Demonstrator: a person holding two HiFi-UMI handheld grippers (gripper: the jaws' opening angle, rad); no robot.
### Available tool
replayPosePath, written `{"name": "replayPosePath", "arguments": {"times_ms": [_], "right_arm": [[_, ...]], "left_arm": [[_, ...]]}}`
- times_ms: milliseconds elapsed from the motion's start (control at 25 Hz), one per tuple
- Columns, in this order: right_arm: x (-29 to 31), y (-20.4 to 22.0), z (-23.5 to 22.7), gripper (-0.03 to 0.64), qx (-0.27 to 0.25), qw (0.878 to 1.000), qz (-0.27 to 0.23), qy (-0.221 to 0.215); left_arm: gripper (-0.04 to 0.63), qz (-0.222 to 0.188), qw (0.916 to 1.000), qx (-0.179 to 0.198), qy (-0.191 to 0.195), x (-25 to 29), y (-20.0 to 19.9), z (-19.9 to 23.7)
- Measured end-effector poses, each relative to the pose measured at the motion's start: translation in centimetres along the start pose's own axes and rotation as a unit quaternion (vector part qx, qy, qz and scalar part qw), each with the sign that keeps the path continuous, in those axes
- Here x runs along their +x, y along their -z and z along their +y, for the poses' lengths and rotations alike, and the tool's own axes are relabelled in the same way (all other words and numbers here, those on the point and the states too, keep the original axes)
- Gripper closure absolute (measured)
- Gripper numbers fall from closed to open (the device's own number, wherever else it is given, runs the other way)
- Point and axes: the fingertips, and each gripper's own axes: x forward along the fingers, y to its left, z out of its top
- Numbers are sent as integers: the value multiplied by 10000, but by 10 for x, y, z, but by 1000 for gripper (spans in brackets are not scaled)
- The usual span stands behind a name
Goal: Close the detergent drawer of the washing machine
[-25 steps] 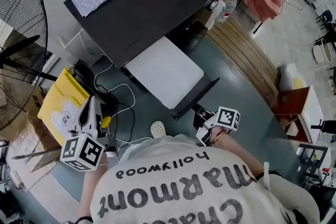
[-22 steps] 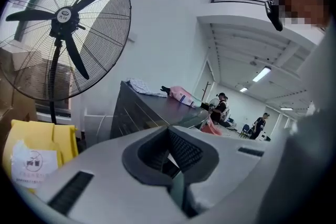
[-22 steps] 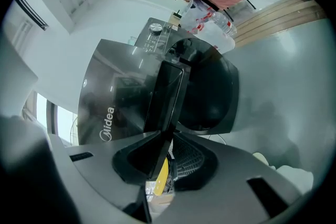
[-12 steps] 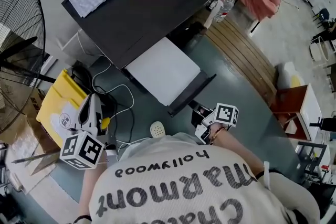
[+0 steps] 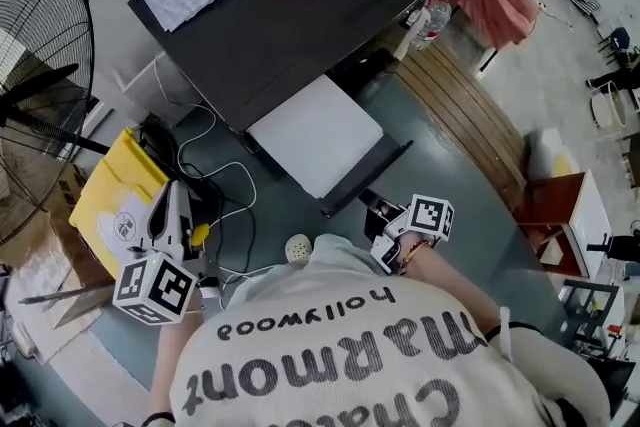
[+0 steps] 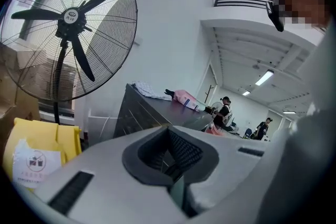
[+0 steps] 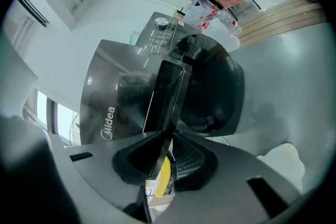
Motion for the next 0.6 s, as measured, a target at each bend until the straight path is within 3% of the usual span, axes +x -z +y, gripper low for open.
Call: {"name": "replayPosePath", "arguments": {"times_ms": [160, 320, 520, 600], "right_arm": [[5, -4, -1, 532, 20, 9999, 132, 60], [11, -7, -1, 531, -90, 9993, 312, -173], [11, -3, -5, 531, 32, 9972, 723, 189], [16, -3, -4, 531, -11, 9963, 846, 144]], "left_arm": [[588, 8, 9996, -65, -263, -10, 7, 8], [588, -6, 9983, -163, -561, -22, 11, 15], [588, -133, 9951, -331, -918, -35, 12, 17], [588, -166, 9940, -384, -1016, -37, 11, 19]]}}
